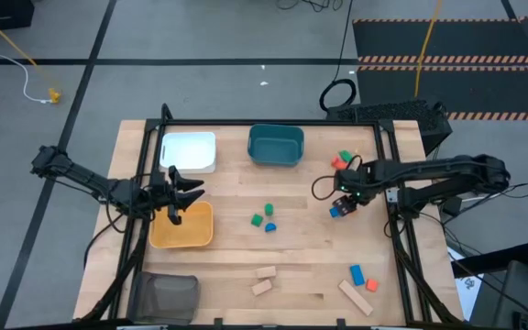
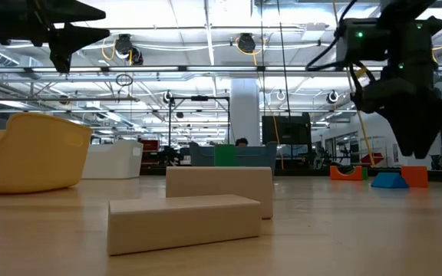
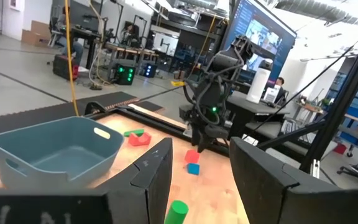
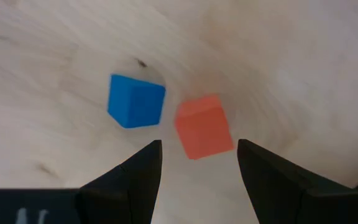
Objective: Sort & place blocks by color
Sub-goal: Put the middle orange wooden block into the blue bin
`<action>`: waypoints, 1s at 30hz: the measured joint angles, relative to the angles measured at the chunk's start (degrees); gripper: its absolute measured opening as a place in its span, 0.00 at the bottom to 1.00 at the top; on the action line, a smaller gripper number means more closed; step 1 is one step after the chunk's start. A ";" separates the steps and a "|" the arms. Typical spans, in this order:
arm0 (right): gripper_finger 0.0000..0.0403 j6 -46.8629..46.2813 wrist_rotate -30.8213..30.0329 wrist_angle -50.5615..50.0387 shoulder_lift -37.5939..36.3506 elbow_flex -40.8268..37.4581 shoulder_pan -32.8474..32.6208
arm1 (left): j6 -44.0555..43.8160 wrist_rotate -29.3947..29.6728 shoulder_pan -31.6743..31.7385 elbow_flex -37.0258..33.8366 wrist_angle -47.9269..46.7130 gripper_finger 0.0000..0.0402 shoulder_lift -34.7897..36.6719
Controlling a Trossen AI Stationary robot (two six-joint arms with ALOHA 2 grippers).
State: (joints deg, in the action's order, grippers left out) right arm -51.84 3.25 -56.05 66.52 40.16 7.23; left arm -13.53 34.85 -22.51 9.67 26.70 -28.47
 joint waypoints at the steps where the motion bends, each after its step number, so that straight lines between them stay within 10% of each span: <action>1: 0.50 -0.20 -0.01 0.62 -0.03 -0.48 -0.32 | 0.12 0.00 -0.01 0.00 -0.01 0.40 0.00; 18: 0.50 -1.51 1.46 15.12 -0.09 -10.01 -1.14 | -0.21 0.01 -0.01 0.00 -0.08 0.40 0.00; 30: 0.30 -1.69 3.07 15.67 -0.47 -11.04 -1.10 | -0.50 0.02 -0.01 0.00 -0.09 0.40 -0.02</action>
State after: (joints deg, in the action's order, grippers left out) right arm -53.53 6.32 -40.38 66.05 29.12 6.13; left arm -14.02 34.87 -22.52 9.67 26.61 -28.49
